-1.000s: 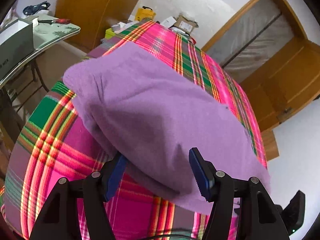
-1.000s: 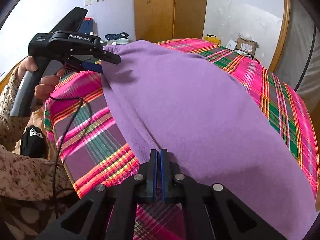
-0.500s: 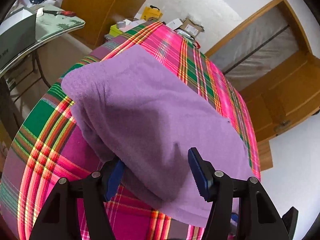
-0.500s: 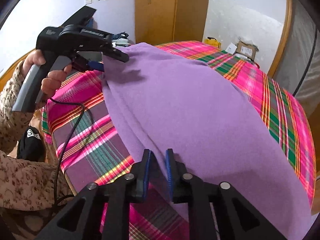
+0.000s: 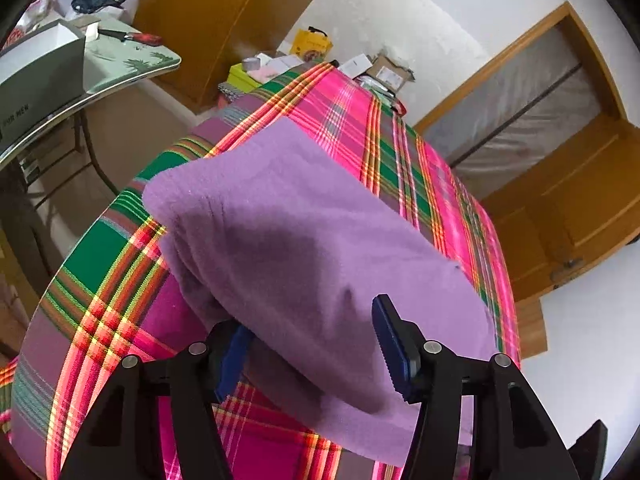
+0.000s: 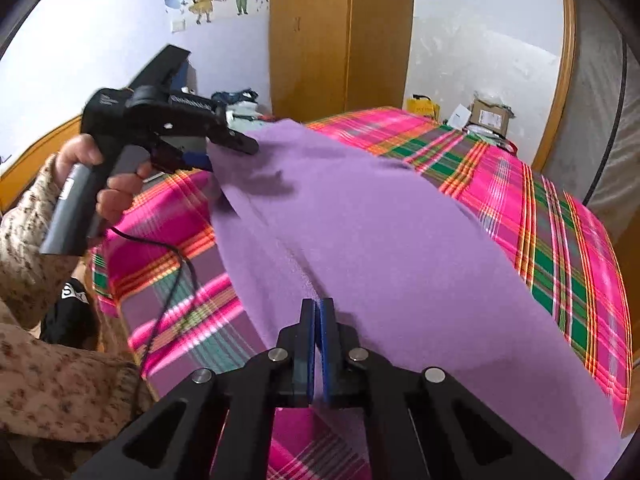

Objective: Fold clothes

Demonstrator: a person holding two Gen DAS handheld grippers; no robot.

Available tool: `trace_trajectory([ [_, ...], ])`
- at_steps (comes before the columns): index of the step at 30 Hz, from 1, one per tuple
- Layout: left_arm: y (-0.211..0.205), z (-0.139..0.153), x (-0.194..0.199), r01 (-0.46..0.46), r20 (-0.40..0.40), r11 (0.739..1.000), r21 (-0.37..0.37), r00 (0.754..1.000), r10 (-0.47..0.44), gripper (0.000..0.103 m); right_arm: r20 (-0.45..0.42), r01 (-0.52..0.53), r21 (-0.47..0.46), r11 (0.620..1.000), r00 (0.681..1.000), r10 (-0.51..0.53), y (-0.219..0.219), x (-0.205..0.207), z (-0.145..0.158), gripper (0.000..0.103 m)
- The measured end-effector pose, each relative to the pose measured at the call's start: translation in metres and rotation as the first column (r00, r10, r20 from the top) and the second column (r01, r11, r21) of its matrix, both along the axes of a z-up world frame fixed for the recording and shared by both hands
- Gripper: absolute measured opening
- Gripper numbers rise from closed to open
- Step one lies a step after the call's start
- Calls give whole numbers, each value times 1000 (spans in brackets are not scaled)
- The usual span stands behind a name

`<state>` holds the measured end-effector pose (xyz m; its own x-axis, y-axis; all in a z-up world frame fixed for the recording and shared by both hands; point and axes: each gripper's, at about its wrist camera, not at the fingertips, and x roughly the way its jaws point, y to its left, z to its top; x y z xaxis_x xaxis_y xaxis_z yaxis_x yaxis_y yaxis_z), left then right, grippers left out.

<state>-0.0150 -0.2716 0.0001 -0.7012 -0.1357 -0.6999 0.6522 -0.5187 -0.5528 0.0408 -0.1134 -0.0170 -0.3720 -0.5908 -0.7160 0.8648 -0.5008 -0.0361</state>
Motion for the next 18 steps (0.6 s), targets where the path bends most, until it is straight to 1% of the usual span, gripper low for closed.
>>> trace_trajectory([
  [2, 0, -2, 2, -5, 16, 1000, -9, 1000, 5, 60, 13, -13, 14, 1000, 1000, 13, -1, 3, -4, 2],
  [5, -5, -11, 6, -25, 50, 1000, 10, 998, 24, 58, 47, -19, 44, 999, 999, 17, -4, 2, -18, 2],
  [7, -8, -12, 11, -38, 55, 999, 8, 998, 37, 58, 65, -14, 56, 998, 998, 11, -4, 1, -25, 2],
  [11, -11, -9, 17, -55, 62, 998, 19, 997, 54, 59, 72, -24, 59, 998, 997, 20, -5, 3, -28, 3],
  [13, -8, -1, 21, -83, 73, 996, -25, 994, 85, 59, 90, -33, 56, 998, 996, 28, -4, 0, -28, 5],
  [16, -1, 20, 24, -123, 31, 985, -118, 991, 127, 59, 135, -40, 40, 998, 990, 34, -2, -9, -27, 6],
  [17, 1, 26, 23, -126, 17, 982, -139, 991, 130, 59, 155, -42, 32, 999, 987, 37, -2, -12, -27, 6],
  [18, 3, 30, 18, -106, 6, 983, -151, 994, 108, 59, 171, -43, 26, 999, 985, 38, -1, -14, -26, 7],
])
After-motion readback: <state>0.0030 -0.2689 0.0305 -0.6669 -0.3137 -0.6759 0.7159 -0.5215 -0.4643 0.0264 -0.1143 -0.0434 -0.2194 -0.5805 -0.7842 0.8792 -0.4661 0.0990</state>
